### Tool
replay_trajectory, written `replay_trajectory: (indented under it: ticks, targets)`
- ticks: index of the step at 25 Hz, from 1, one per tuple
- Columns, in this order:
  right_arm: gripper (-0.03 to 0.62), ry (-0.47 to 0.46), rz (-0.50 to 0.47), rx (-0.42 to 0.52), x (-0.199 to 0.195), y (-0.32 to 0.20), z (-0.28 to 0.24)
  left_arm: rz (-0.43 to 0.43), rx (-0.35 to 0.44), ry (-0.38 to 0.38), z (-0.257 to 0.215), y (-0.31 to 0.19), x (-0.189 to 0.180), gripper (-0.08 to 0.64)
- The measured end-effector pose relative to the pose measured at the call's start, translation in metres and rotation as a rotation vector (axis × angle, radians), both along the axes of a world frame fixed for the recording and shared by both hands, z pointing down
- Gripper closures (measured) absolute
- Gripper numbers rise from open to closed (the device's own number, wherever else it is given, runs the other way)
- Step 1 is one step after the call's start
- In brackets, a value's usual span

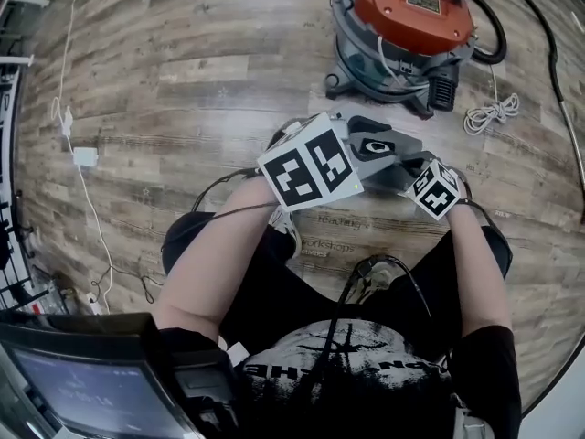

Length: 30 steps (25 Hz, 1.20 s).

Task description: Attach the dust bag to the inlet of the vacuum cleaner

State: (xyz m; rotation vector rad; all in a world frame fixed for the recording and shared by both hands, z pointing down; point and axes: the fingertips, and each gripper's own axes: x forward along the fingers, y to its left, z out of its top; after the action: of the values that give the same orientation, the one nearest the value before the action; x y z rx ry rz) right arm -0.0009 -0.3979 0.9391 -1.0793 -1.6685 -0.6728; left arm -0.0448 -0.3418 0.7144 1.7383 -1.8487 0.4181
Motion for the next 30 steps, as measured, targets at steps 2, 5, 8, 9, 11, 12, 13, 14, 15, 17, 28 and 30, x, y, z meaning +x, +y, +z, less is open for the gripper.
replay_trajectory:
  ticks: [2,5,8,9,11,12,13,14,15,17,28,30]
  targets:
    - [0.575,0.023,0.019,-0.044,-0.007,-0.004,-0.022,0.073,-0.134,-0.058,0.027,0.006,0.008,0.377]
    - [0.575,0.026,0.011,-0.083,-0.014,-0.001,-0.053,0.178,-0.323,-0.111,0.070,0.020,0.025,0.349]
    - [0.575,0.014,-0.003,-0.110,-0.013,0.011,-0.077,0.216,-0.438,-0.146,0.100,0.037,0.029,0.344]
    - [0.575,0.012,-0.007,-0.120,-0.012,0.015,-0.083,0.213,-0.450,-0.146,0.107,0.040,0.029,0.344]
    - [0.575,0.010,-0.015,-0.137,-0.006,0.021,-0.094,0.205,-0.460,-0.146,0.116,0.042,0.029,0.344]
    - [0.575,0.007,-0.019,-0.144,-0.003,0.023,-0.100,0.204,-0.463,-0.148,0.119,0.042,0.030,0.344]
    - [0.575,0.002,-0.022,-0.149,0.000,0.024,-0.105,0.206,-0.468,-0.150,0.121,0.043,0.031,0.345]
    - [0.575,-0.004,-0.024,-0.155,0.002,0.025,-0.111,0.210,-0.473,-0.150,0.124,0.043,0.033,0.347]
    - [0.575,-0.010,-0.026,-0.161,0.003,0.027,-0.117,0.215,-0.477,-0.148,0.126,0.044,0.035,0.347]
    - [0.575,-0.024,-0.028,-0.174,0.004,0.029,-0.129,0.221,-0.481,-0.148,0.129,0.044,0.037,0.367]
    - [0.565,-0.091,-0.008,-0.171,-0.004,0.023,-0.151,0.184,-0.462,-0.186,0.113,0.037,0.021,0.532]
    - [0.543,-0.111,-0.019,-0.152,-0.007,0.020,-0.157,0.176,-0.466,-0.199,0.107,0.035,0.016,0.532]
